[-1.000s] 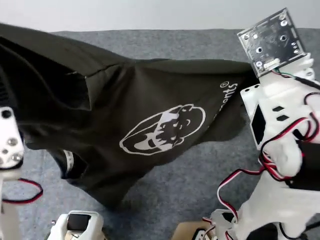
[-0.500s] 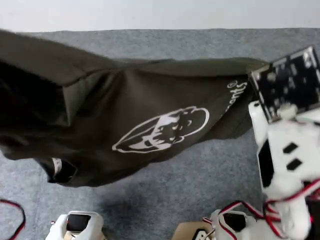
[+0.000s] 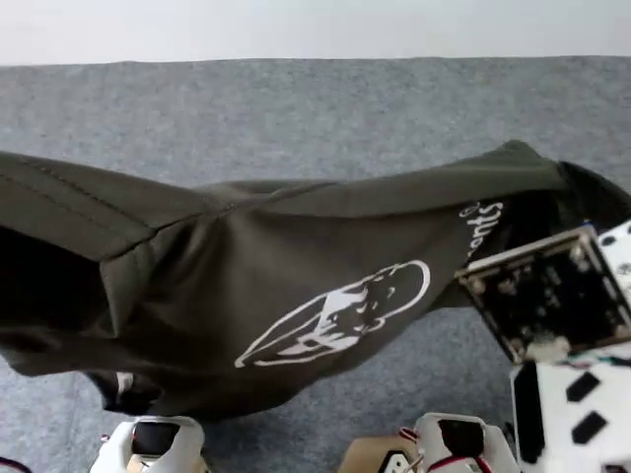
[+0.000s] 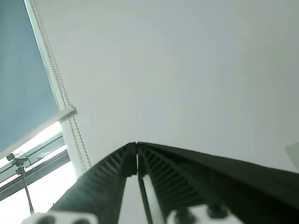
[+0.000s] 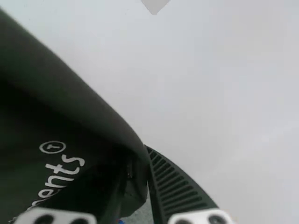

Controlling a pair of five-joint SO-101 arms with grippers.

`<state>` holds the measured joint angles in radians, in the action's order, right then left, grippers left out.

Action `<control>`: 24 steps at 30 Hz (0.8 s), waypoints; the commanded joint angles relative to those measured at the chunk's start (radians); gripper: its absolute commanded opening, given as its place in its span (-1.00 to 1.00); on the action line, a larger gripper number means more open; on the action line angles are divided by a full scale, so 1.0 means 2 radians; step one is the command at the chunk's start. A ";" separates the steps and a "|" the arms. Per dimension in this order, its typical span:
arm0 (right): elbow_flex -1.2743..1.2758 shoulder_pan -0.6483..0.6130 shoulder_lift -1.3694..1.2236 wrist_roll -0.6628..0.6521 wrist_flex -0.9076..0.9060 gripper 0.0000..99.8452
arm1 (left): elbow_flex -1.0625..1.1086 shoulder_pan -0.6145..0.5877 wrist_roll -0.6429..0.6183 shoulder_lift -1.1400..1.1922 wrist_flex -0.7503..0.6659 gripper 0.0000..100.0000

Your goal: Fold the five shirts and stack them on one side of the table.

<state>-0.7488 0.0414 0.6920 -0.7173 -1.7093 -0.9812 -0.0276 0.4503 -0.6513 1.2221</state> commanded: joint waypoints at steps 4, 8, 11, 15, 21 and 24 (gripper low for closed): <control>-0.017 0.006 0.007 -0.028 -0.002 -0.98 | -0.011 -0.005 0.015 0.010 0.004 -0.99; -0.005 0.006 -0.003 -0.029 0.000 -0.98 | -0.001 -0.004 0.015 0.018 0.029 -0.99; 0.010 0.006 -0.019 -0.028 0.000 -0.98 | 0.029 -0.004 0.014 0.028 0.042 -0.99; 0.035 0.006 -0.049 -0.028 0.004 -0.98 | 0.090 -0.003 0.012 0.042 0.055 -0.99; 0.053 0.006 -0.142 0.000 0.011 -0.98 | 0.211 -0.003 0.012 0.090 0.030 -0.99; 0.053 0.006 -0.200 0.021 0.036 -0.98 | 0.259 -0.003 0.012 0.121 -0.002 -0.99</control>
<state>-0.6429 0.0414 0.3805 -0.7158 -1.6893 -0.5347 -0.0276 0.4733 -0.4549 1.2866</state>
